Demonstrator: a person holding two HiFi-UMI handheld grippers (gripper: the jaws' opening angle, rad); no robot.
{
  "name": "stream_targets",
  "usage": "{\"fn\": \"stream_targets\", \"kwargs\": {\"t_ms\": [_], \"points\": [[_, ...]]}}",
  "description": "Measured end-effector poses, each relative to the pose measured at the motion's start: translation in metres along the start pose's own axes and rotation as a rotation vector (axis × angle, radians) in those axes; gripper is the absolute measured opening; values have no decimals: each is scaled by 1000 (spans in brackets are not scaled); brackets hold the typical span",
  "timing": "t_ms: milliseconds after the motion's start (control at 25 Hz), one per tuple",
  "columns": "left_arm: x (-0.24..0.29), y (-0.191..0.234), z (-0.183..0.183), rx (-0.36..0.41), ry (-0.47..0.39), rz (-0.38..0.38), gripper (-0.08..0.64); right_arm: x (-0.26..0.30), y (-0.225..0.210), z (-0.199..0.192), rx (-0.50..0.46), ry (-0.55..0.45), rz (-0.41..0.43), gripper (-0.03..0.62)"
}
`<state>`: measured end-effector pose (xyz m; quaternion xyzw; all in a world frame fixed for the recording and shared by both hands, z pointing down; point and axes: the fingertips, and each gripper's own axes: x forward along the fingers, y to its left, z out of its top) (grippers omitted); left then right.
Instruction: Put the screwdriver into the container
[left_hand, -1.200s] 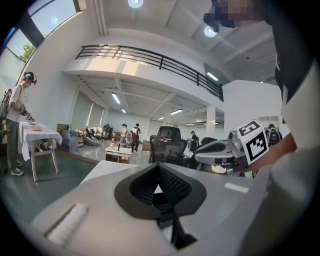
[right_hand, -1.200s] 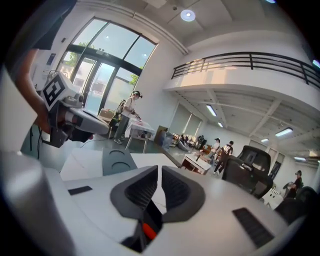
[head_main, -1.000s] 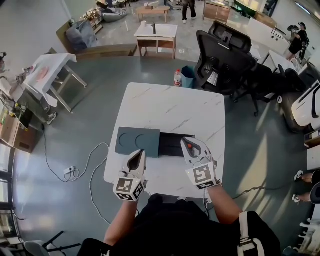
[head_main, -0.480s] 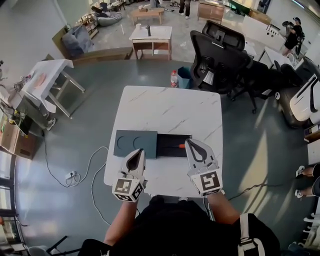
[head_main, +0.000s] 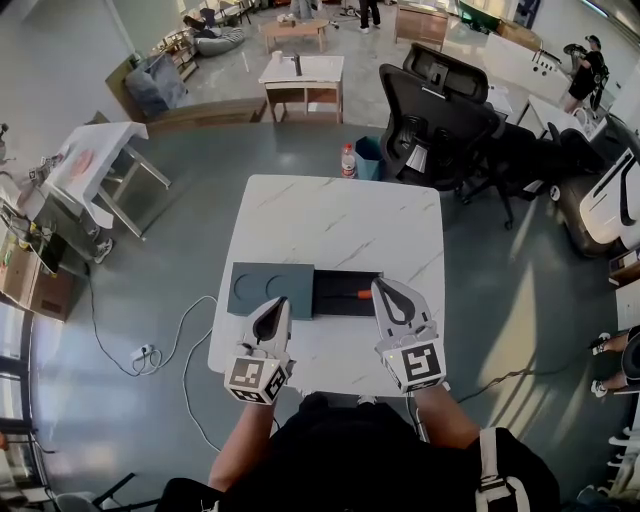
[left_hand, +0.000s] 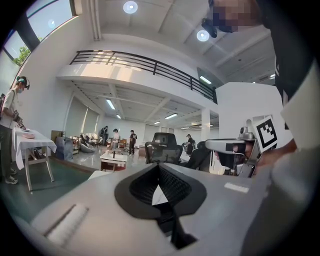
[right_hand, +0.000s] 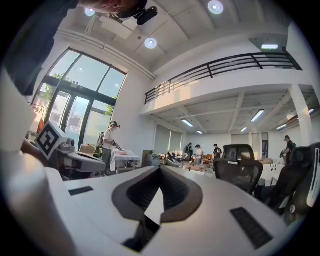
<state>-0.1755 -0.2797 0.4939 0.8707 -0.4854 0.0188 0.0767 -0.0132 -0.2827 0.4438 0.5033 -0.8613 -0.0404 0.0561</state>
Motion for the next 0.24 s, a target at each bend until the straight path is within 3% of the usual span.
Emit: {"fn": "stream_targets", "kwargs": {"t_ms": [240], "points": [[0,2,-2,2,9,7,9,2,3,-3,-2,-1,40,6]]}}
